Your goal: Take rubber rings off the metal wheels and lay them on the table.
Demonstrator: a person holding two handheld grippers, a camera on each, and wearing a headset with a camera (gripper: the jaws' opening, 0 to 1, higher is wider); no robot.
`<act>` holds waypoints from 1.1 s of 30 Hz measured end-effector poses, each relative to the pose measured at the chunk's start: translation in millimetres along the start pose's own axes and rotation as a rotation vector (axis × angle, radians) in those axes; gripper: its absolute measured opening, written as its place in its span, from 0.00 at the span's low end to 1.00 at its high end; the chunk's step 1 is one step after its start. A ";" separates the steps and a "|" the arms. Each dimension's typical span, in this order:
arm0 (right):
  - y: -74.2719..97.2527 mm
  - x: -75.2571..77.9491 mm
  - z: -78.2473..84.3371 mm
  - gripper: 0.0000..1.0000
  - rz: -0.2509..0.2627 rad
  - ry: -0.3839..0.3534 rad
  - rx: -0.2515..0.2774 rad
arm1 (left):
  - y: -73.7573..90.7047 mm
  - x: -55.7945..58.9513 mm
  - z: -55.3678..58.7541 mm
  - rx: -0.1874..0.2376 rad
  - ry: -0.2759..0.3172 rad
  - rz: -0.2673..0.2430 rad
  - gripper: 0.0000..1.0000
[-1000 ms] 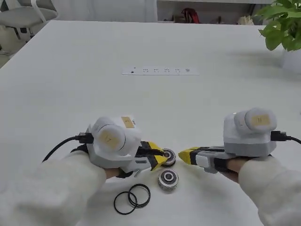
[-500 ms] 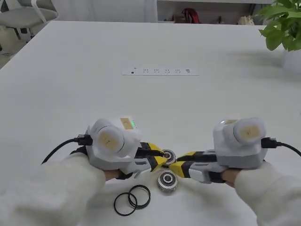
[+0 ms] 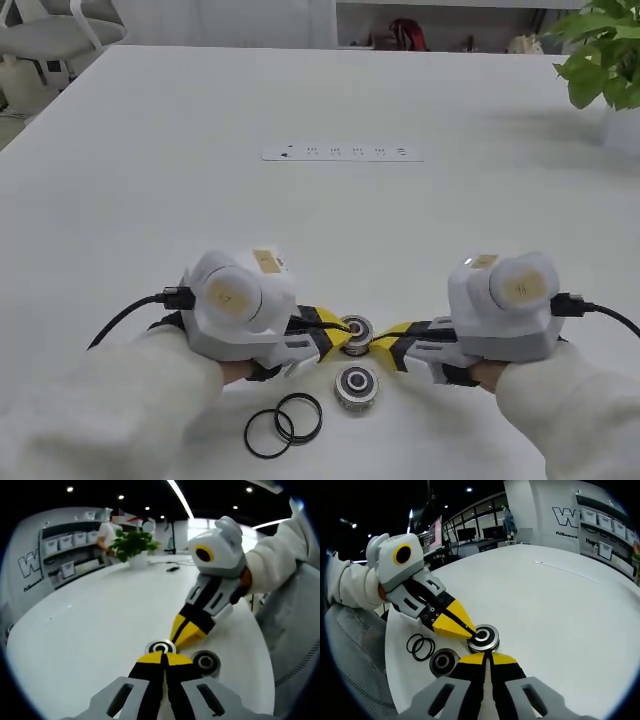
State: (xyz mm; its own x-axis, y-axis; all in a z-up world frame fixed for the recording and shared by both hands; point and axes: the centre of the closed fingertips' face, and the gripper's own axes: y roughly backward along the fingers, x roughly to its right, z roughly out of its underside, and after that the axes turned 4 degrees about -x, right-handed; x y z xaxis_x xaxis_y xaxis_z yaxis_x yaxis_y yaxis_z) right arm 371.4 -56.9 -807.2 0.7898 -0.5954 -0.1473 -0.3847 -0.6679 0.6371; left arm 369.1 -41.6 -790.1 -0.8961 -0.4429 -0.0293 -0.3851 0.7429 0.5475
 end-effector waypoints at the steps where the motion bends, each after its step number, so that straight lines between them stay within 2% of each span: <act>1: -0.3 0.2 0.0 0.00 0.001 -0.004 -0.002 | -0.1 -0.3 0.0 0.000 0.001 0.001 0.02; 7: 0.1 4.4 0.3 0.00 -0.003 -0.112 -0.002 | -0.3 -0.7 -0.4 -0.001 -0.004 0.001 0.02; 10: 1.6 6.1 0.2 0.00 -0.010 -0.193 0.006 | -0.4 -0.5 -0.7 -0.001 -0.005 0.001 0.02; 15: 4.5 8.8 -4.2 0.00 -0.013 -0.242 0.032 | -0.7 -0.5 -0.6 -0.001 -0.004 0.000 0.02; 28: 6.7 4.9 -10.4 0.00 -0.040 -0.309 0.071 | 0.1 0.6 0.3 -0.001 0.004 0.003 0.02; 33: 6.5 2.4 -11.7 0.00 -0.042 -0.299 0.065 | 0.5 0.9 0.7 -0.006 0.005 0.004 0.02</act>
State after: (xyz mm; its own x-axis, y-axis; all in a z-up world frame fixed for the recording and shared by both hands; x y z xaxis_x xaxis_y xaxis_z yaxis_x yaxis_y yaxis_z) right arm 376.4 -57.5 -794.6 0.6337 -0.6654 -0.3945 -0.3922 -0.7160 0.5775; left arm 367.9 -41.3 -790.4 -0.8964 -0.4427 -0.0228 -0.3804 0.7418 0.5523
